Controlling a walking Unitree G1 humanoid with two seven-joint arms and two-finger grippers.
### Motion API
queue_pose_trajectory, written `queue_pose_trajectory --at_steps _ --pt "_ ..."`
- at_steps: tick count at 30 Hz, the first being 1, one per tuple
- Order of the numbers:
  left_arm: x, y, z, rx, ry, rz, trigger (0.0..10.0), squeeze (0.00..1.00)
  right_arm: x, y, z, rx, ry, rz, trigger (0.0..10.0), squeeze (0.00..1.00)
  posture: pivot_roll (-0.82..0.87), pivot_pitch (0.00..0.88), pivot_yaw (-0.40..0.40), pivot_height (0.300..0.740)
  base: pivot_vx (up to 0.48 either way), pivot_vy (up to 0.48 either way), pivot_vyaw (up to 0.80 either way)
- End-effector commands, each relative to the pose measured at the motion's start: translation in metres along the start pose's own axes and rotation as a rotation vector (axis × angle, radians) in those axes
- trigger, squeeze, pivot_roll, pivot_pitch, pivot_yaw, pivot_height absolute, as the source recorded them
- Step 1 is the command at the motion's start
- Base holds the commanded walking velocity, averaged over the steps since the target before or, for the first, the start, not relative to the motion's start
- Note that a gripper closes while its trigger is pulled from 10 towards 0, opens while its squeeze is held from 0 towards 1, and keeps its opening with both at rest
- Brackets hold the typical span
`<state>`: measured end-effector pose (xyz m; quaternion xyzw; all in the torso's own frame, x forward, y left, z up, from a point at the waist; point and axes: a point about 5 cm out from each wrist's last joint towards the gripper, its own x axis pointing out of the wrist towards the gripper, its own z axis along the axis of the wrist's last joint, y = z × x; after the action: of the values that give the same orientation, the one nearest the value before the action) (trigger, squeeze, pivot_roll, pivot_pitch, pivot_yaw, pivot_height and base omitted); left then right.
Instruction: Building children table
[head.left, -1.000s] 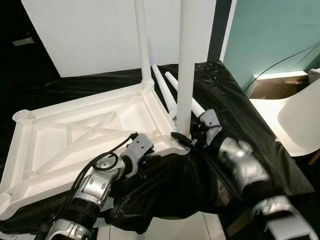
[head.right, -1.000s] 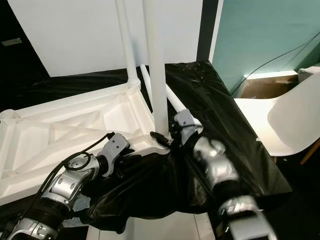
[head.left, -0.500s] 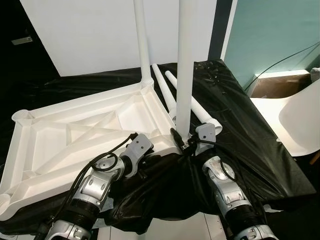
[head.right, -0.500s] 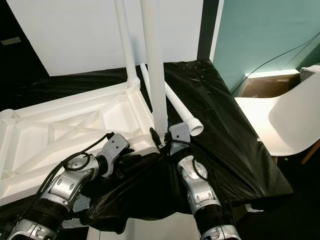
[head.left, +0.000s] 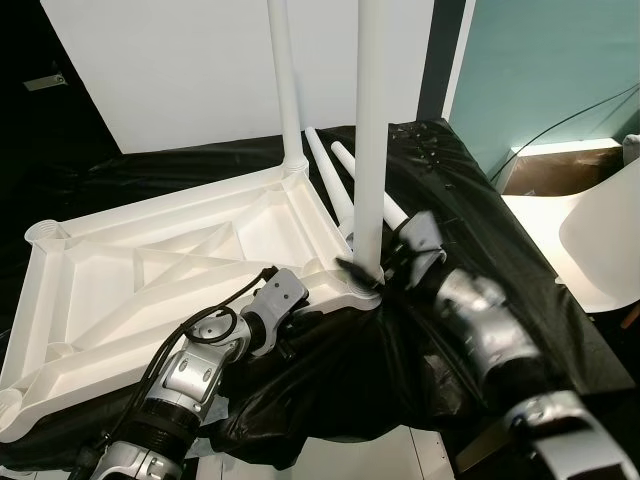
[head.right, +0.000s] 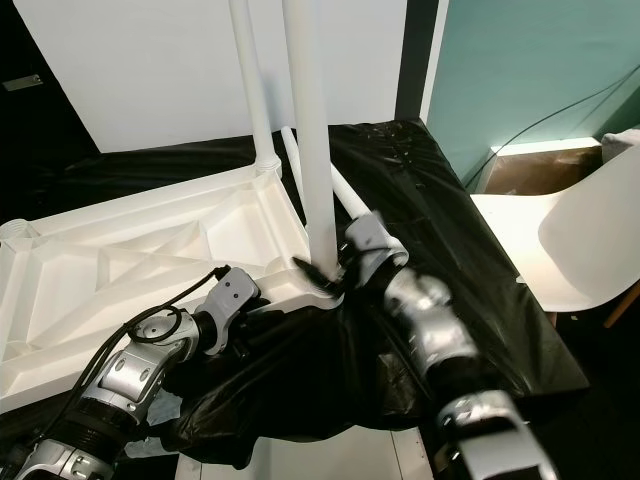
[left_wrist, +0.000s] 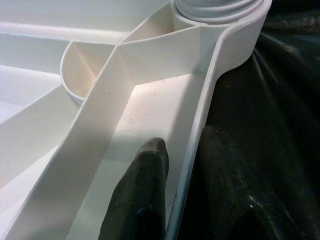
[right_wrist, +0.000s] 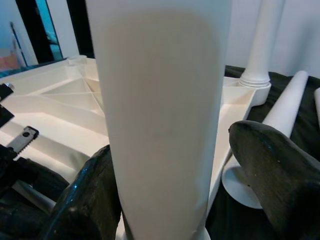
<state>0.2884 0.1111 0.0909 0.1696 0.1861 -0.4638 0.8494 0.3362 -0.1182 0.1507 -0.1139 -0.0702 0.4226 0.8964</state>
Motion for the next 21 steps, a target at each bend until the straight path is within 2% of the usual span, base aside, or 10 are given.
queue_pose_trajectory --at_steps 1,6,7,9,10,11,12,21 --pt "0.007 -0.019 -0.037 -0.067 0.160 -0.100 10.0 0.00 0.003 0.000 0.001 -0.006 0.023 0.051 10.0 0.00 -0.02 0.000 0.043 0.740 0.000 0.000 0.00" --pt "0.007 -0.021 -0.036 -0.067 0.157 -0.099 10.0 0.00 0.005 0.002 -0.003 -0.009 0.115 0.159 10.0 0.00 -0.02 0.000 0.040 0.740 0.000 0.000 0.00" --pt "0.007 -0.021 -0.036 -0.069 0.156 -0.099 10.0 0.00 0.004 0.003 -0.010 -0.008 0.170 0.185 8.1 0.00 -0.02 0.000 0.038 0.740 0.000 0.000 0.00" --pt "0.007 -0.021 -0.036 -0.069 0.156 -0.098 10.0 0.00 0.002 0.003 -0.015 -0.008 0.205 0.199 8.1 0.00 -0.02 0.000 0.038 0.740 0.000 0.000 0.00" --pt "0.007 -0.022 -0.037 -0.070 0.155 -0.096 10.0 0.00 0.000 0.005 -0.020 -0.001 0.225 0.212 10.0 0.00 -0.02 0.000 0.038 0.740 0.000 0.000 0.00" --pt "0.007 -0.022 -0.037 -0.071 0.155 -0.095 10.0 0.00 -0.001 0.006 -0.023 0.006 0.230 0.223 10.0 0.00 -0.02 0.000 0.037 0.740 0.000 0.000 0.00" --pt "0.007 -0.021 -0.037 -0.072 0.155 -0.094 10.0 0.00 -0.001 0.009 -0.024 0.021 0.225 0.235 0.0 0.00 -0.02 0.000 0.037 0.740 0.000 0.000 0.00" --pt "0.008 -0.020 -0.035 -0.068 0.151 -0.091 10.0 0.00 0.001 0.020 -0.031 0.112 0.198 0.182 0.0 0.00 -0.02 0.000 0.040 0.740 0.000 0.000 0.00"
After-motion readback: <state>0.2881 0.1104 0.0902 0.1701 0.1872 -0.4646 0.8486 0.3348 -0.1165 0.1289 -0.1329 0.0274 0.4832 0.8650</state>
